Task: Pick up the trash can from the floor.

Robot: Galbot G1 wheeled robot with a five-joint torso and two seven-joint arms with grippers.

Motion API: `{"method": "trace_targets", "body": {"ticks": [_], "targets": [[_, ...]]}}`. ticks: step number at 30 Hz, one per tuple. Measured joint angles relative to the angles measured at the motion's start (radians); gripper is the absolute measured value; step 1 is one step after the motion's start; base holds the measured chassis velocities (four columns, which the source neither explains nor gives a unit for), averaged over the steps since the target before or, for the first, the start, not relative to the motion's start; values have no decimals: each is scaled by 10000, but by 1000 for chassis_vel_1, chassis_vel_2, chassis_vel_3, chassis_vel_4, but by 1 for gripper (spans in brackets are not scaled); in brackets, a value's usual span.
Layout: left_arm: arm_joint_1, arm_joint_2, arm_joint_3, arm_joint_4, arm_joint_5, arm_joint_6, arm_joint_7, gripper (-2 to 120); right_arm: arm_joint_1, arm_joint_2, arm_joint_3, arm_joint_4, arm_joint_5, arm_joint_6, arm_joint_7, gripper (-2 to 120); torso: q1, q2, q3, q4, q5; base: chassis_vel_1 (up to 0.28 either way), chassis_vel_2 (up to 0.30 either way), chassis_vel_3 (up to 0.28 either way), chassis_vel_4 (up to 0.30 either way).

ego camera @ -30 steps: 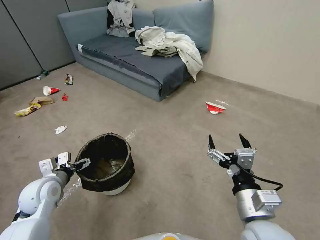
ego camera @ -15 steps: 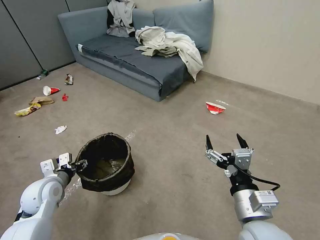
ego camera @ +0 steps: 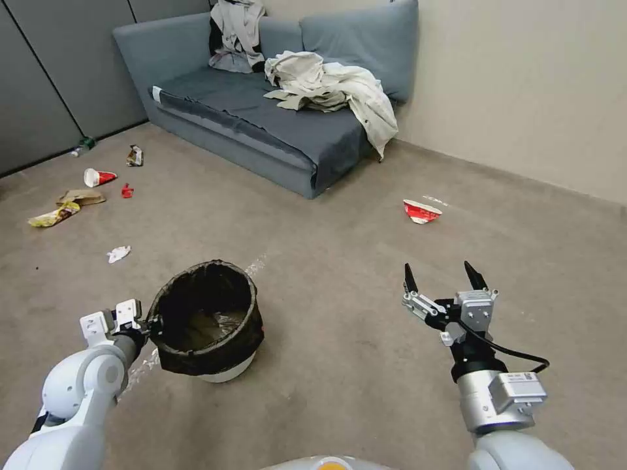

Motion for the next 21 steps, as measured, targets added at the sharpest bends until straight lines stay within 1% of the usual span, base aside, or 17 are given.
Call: {"method": "trace_targets", "body": {"ticks": [3,5,6,7,10,11,14,15,16,20,21], "targets": [[22,-21,-26,-116,-17,0,-102,5,4,-2,0,-6,1,9,3,100,-1,0,0,0,-1,0,0,0,0],[117,-35,-140,-467,-112,0,-245,5,9,-4,-5,-20,1,16,7,100,0,0,0,1,1,0,0,0,0],[117,-35,-140,-467,-112,0,-245,5,9,-4,-5,-20,1,16,7,100,0,0,0,1,1,0,0,0,0],[167,-32,-195,-637,-208,0,-273,5,11,-5,-8,-30,1,18,8,100,0,0,0,2,0,0,0,0,0],[315,17,-424,-1217,-737,0,-345,5,22,-1,-28,-60,1,47,14,100,0,0,0,3,3,0,0,0,0],[315,17,-424,-1217,-737,0,-345,5,22,-1,-28,-60,1,47,14,100,0,0,0,3,3,0,0,0,0],[476,51,-574,-1834,-1341,-4,-380,5,27,1,-33,-68,0,53,16,100,0,0,0,-1,2,0,0,0,0],[560,64,-612,-2020,-1517,-111,-242,5,28,0,-31,-70,0,53,17,100,0,0,0,0,3,0,0,0,0],[560,64,-612,-2020,-1517,-111,-242,5,28,0,-31,-70,0,53,17,100,0,0,0,0,3,0,0,0,0],[1023,74,-639,-2811,-1892,-992,797,5,36,-1,-29,-74,-2,56,21,100,0,0,0,0,2,0,0,0,0],[1023,74,-639,-2811,-1892,-992,797,5,36,-1,-29,-74,-2,56,21,100,0,0,0,0,2,0,0,0,0]]}}
